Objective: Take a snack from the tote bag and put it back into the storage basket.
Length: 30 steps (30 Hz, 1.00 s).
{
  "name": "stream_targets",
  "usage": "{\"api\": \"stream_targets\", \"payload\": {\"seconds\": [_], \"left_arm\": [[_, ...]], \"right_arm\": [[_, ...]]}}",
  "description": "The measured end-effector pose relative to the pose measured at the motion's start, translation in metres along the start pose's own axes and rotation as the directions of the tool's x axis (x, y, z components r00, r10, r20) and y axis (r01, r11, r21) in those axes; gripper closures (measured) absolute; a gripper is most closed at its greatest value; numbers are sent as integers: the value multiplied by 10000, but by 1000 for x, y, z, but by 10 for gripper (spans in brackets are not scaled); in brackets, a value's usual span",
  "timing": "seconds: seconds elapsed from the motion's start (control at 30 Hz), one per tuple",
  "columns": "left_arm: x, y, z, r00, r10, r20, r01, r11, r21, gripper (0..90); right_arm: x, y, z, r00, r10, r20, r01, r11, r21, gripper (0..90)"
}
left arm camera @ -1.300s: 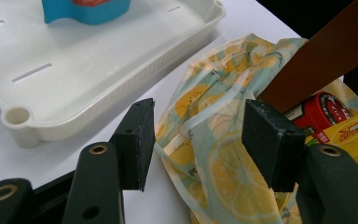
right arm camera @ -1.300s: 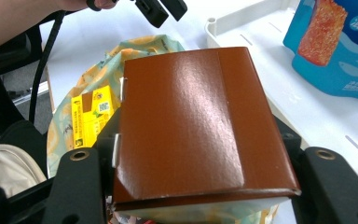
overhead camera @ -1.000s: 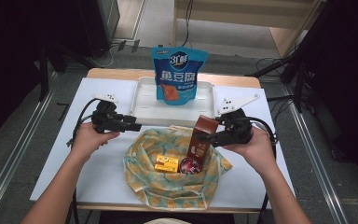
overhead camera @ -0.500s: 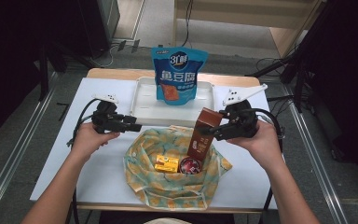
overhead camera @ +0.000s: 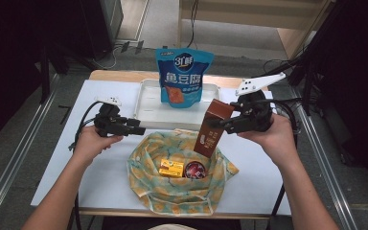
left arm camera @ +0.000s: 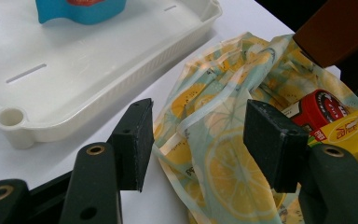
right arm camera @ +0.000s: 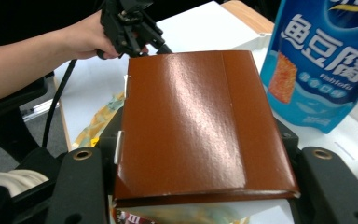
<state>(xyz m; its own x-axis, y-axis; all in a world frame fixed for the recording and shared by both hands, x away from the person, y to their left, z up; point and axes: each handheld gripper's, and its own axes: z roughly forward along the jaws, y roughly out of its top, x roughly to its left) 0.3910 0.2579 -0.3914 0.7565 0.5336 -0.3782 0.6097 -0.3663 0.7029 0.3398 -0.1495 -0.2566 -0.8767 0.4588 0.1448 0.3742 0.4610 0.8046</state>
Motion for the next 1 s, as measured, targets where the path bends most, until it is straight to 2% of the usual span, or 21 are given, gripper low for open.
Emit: {"api": "stream_targets", "payload": {"seconds": [0.3, 0.4, 0.6, 1.0], "left_arm": [[0, 0, 0, 10000, -17, 1, 17, 10000, -8, 433], [0, 0, 0, 10000, -36, 7, 36, 10000, -29, 434], [0, 0, 0, 10000, -32, 41, 32, 10000, -31, 433], [0, -1, 1, 9999, 84, 85, -85, 9999, 66, 433]], "right_arm": [[-13, 11, -3, 9995, 57, 322, -54, 9999, -102, 436], [-16, 13, -3, 9996, 112, 261, -106, 9997, -200, 436], [-25, 20, -2, 9983, 156, 554, -145, 9997, -211, 437], [-47, 27, 22, 9954, 453, 844, -454, 9990, -12, 439]]}}
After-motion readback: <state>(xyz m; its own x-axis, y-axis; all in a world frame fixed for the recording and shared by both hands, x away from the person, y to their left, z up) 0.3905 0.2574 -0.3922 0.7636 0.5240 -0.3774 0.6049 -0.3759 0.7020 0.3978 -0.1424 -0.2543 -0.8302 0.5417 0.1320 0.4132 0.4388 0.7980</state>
